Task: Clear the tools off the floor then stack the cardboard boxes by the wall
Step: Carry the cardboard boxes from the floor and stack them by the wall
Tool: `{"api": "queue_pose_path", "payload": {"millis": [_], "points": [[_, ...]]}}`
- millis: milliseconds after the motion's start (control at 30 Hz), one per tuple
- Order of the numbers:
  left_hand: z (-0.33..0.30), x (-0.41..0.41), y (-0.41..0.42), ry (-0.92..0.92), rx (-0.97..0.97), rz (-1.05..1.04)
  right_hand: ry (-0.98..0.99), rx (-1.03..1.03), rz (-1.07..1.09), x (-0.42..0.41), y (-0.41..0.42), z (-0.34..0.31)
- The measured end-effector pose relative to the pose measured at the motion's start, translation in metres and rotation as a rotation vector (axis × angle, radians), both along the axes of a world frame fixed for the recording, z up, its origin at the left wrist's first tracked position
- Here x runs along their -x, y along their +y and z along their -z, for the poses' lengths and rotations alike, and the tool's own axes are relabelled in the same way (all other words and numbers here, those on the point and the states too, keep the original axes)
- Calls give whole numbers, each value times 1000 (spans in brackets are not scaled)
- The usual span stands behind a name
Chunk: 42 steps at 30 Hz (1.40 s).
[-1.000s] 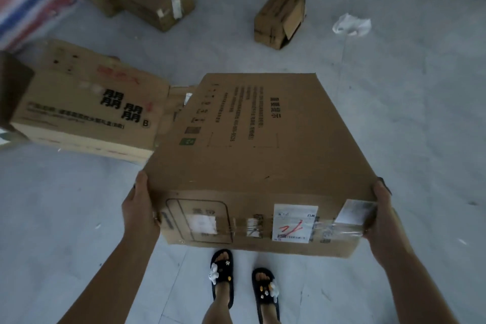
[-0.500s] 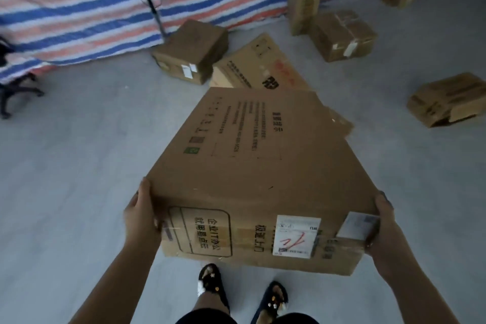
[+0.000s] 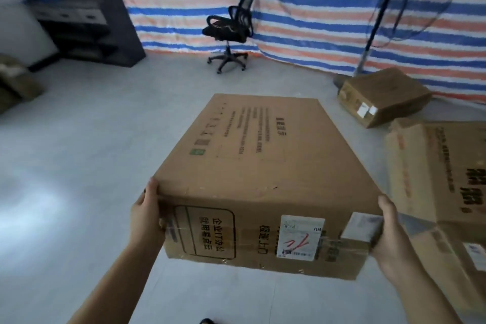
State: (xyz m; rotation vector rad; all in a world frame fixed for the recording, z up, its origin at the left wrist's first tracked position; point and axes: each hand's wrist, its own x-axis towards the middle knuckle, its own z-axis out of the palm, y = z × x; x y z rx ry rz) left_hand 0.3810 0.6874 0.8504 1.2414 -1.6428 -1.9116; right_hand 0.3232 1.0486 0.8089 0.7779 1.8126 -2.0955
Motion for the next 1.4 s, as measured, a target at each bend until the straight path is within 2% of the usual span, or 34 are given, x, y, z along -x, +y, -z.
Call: {"api": "queue_pose_path", "payload": {"millis": [267,667,933,1167,1400], "points": [[-13,-95,-194,77,12,-380,26,-19,-395,29,-228,-12],[13,-225,-363,92,-7,-925,150,-93,-945,37,-521,-42],[34,-226,-504,120,6,-1129,148,-102,-1142,67,-734,-22],[18,-222,-630,142,23,-1253,120,-102,-1263,89,-907,-34],[6,-198,-750,197,39,-1270,151,-87,-1297,117,-1045,-51]]}}
